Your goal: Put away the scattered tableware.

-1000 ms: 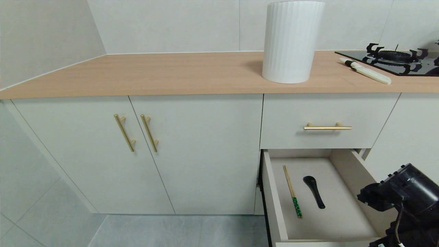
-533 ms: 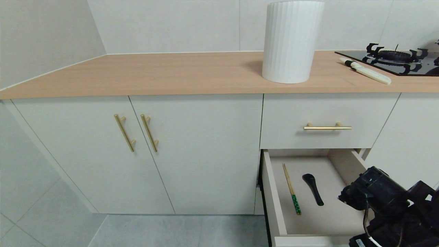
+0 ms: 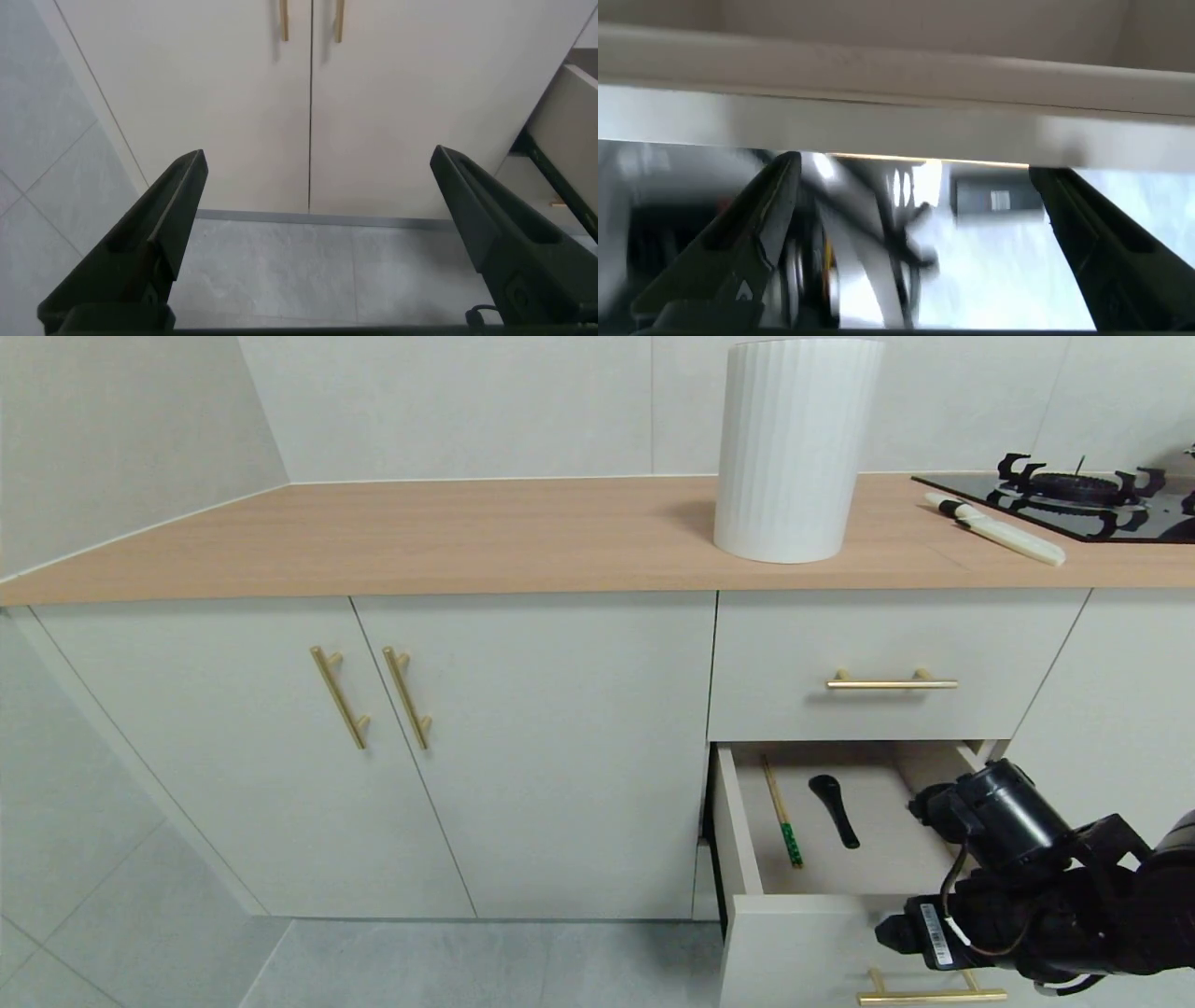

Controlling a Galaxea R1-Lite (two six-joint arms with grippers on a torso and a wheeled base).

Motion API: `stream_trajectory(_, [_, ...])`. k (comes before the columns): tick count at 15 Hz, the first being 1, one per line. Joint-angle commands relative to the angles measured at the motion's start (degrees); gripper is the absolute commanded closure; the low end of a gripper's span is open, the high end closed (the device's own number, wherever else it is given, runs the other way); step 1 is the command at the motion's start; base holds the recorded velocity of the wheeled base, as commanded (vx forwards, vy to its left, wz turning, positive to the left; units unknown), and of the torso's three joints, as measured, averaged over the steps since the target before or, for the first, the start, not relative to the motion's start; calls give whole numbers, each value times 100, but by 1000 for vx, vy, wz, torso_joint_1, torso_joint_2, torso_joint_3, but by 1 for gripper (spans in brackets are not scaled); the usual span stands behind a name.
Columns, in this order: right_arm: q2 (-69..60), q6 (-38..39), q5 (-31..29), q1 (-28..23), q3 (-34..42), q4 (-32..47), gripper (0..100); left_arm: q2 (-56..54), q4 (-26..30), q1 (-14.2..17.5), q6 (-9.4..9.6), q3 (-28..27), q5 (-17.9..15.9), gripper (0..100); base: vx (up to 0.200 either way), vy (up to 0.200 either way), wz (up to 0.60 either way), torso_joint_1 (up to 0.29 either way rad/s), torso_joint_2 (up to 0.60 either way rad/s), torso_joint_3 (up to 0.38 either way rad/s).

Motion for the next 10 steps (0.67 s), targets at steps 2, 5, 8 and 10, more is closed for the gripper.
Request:
stream_trajectory(2, [565, 3, -341, -239, 119, -715, 0, 2, -7, 2, -1, 0, 2, 0, 0, 0, 0, 0, 0, 0])
stream_trajectory(5, [855, 3, -368, -538, 128, -1708, 0, 2, 2, 2, -1, 0, 2, 0, 0, 0, 0, 0, 0, 0])
stream_trajectory(8, [1250, 3, -368, -669, 111, -2631, 0, 2, 2, 2, -1, 0, 2, 0, 0, 0, 0, 0, 0, 0])
stream_trajectory(10, [1901, 3, -552, -775, 119, -3914, 0, 2, -7, 2, -1, 0, 2, 0, 0, 0, 0, 0, 0, 0])
